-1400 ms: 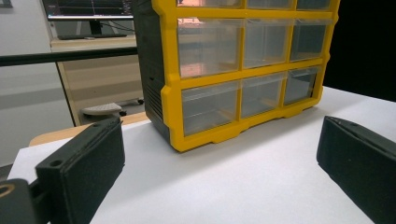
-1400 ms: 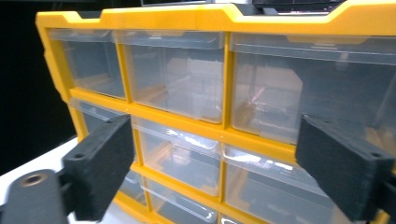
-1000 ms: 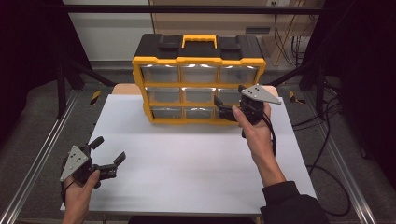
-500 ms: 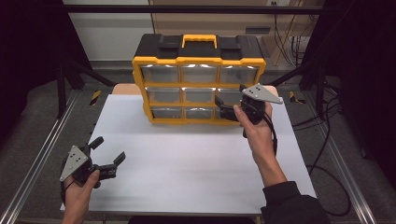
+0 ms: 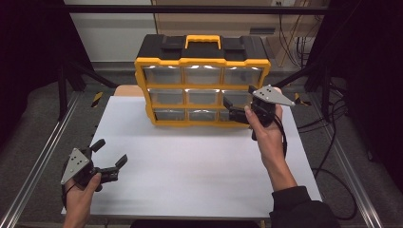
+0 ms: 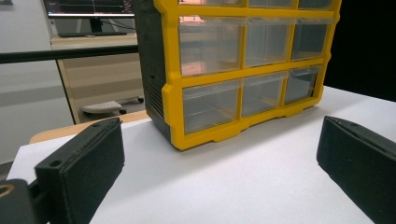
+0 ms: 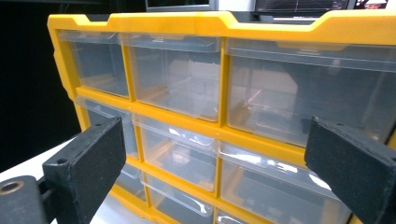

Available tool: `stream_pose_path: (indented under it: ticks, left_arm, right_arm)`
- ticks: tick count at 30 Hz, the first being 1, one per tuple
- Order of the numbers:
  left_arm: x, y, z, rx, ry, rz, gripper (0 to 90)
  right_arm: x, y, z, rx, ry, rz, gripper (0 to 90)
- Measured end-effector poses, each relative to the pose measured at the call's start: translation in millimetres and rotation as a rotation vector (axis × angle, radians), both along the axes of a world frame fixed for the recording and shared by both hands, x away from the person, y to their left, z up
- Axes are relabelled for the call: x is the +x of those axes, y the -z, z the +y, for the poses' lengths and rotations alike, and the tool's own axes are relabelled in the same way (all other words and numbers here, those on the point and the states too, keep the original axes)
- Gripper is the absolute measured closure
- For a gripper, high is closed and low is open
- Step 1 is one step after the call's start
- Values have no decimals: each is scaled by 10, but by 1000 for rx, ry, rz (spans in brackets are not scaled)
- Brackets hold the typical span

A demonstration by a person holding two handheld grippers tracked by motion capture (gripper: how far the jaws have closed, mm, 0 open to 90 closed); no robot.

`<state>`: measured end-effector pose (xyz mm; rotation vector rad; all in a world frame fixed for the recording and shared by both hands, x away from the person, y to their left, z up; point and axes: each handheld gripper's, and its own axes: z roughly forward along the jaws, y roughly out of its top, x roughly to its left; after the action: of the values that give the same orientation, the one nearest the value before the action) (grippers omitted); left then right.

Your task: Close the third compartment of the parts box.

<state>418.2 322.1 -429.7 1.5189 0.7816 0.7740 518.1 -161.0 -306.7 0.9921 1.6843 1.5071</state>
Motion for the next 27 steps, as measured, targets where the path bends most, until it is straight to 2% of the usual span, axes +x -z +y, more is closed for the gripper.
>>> stream_pose_path:
  ticks: [27]
  left_arm:
    - [0, 2, -9, 6, 19, 37, 5]
  right_arm:
    - [-200, -107, -285, 20, 25, -23, 19]
